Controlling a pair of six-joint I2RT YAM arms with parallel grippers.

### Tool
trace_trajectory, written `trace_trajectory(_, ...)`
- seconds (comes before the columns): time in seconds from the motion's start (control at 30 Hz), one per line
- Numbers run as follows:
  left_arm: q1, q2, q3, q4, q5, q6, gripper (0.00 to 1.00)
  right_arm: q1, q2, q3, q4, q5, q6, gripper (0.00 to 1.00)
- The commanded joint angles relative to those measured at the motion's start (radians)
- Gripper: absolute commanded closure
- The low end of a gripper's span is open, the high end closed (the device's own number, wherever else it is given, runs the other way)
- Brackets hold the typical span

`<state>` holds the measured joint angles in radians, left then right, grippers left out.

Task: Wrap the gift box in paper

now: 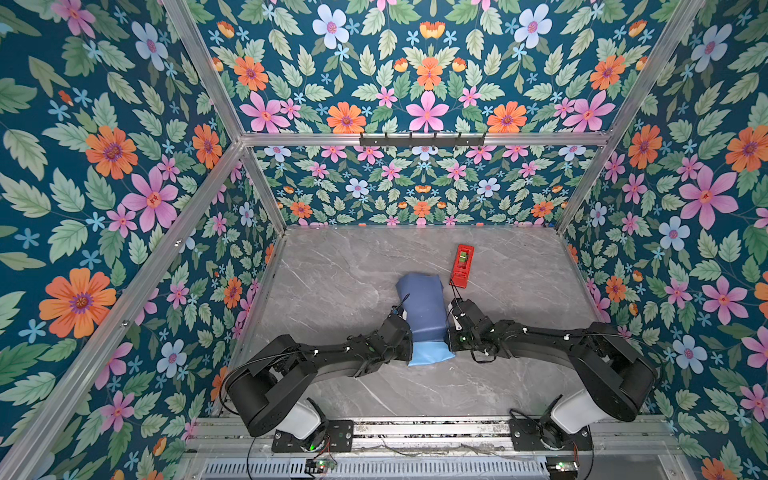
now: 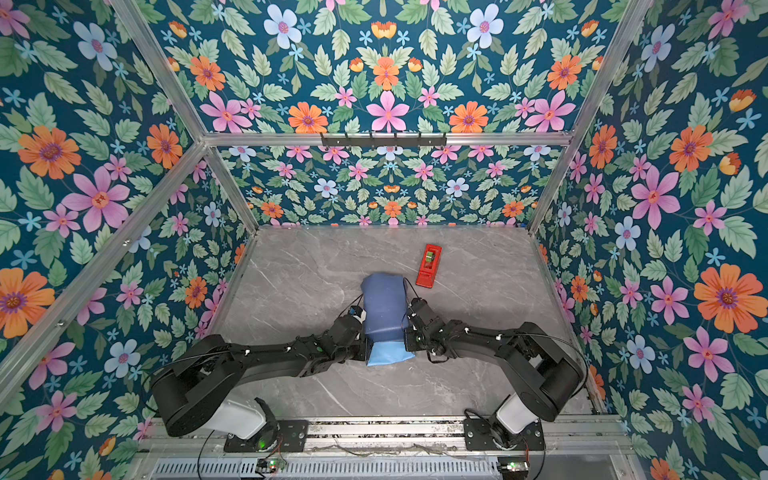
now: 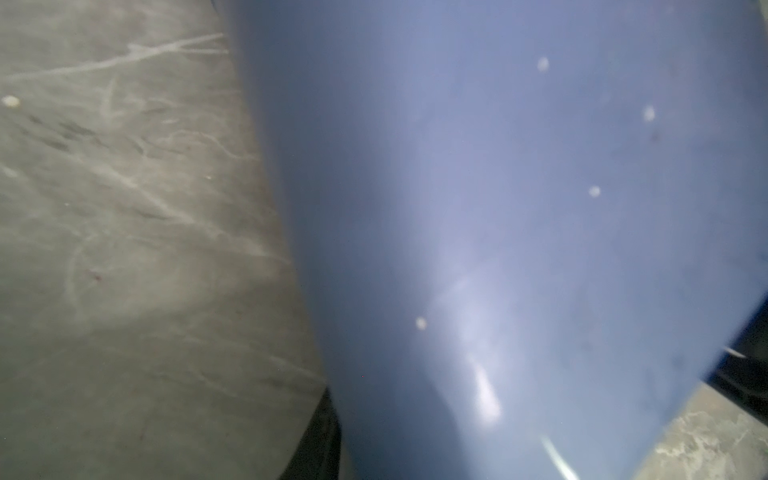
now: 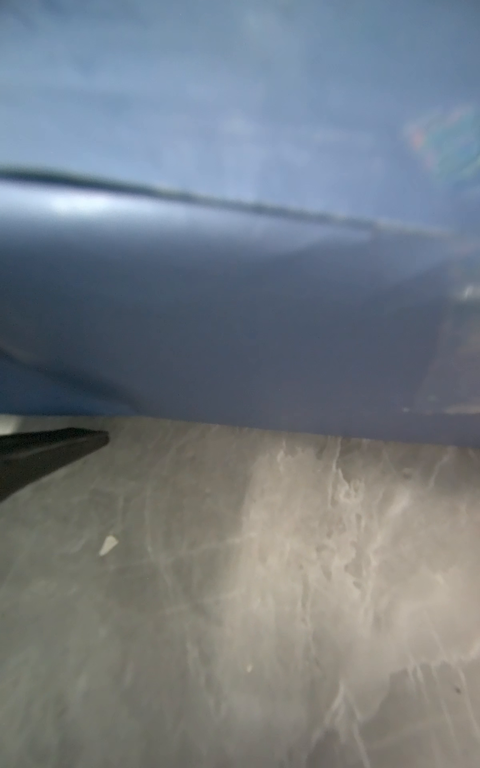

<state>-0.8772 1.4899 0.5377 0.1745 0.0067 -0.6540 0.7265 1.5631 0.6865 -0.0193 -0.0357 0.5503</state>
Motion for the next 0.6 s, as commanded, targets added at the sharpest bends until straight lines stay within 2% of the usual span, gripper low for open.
trace_trajectory(0.0,-0.003,0.004,0.002,0.005,-0.028,-0.015,0.79,0.008,0.013,0.005,-0.002,0.058,0.029,0.79)
trace_trajectory(0.43,-0.013,0.007,0.008,0.0,-0.053,-0.03,0.87,0.018,0.025,0.02,-0.002,0.086,0.046,0.93)
trace_trajectory(0.57,-0.013,0.012,0.011,0.0,-0.05,-0.031,0.88,0.018,0.025,0.019,-0.003,0.085,0.046,0.91)
